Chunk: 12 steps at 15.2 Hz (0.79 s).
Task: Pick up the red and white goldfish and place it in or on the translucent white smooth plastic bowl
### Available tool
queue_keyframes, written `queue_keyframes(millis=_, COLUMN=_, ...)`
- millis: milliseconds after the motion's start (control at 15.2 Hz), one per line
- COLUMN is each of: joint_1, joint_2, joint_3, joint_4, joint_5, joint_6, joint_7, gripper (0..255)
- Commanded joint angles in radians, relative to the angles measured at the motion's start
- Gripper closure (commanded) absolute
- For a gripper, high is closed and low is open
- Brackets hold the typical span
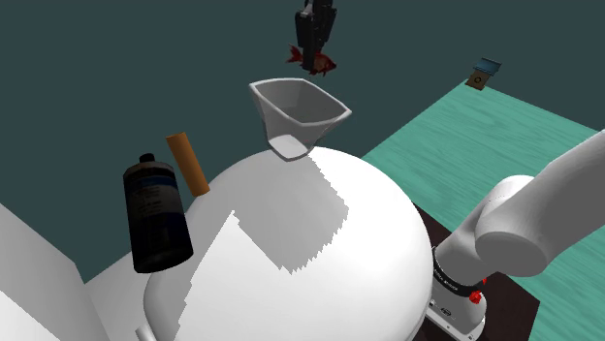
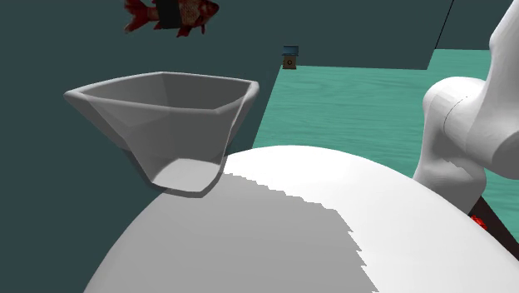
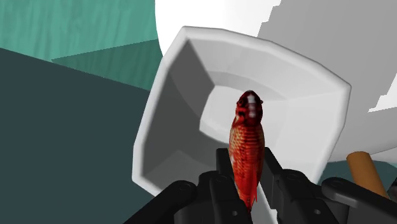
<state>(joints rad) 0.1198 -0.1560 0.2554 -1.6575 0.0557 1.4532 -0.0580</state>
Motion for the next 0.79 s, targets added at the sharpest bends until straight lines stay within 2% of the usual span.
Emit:
queue_keyframes(millis=0, joint_1=0.0, joint_2=-0.006, joint_3=-0.001, joint_4=-0.042, joint_5=0.002, joint_6=0.03, joint_7=-0.003, gripper=255)
queue_keyframes(millis=462, joint_1=0.0, joint_2=-0.029, joint_3=-0.001, joint_4=-0.162, joint_5=0.008, joint_6=0.127, joint_7=-0.009, gripper=255)
queue_keyframes(millis=726, joint_1=0.001, joint_2=-0.03, joint_3=-0.001, joint_4=-0.168, joint_5=0.008, joint_6=0.132, joint_7=-0.01, gripper=255)
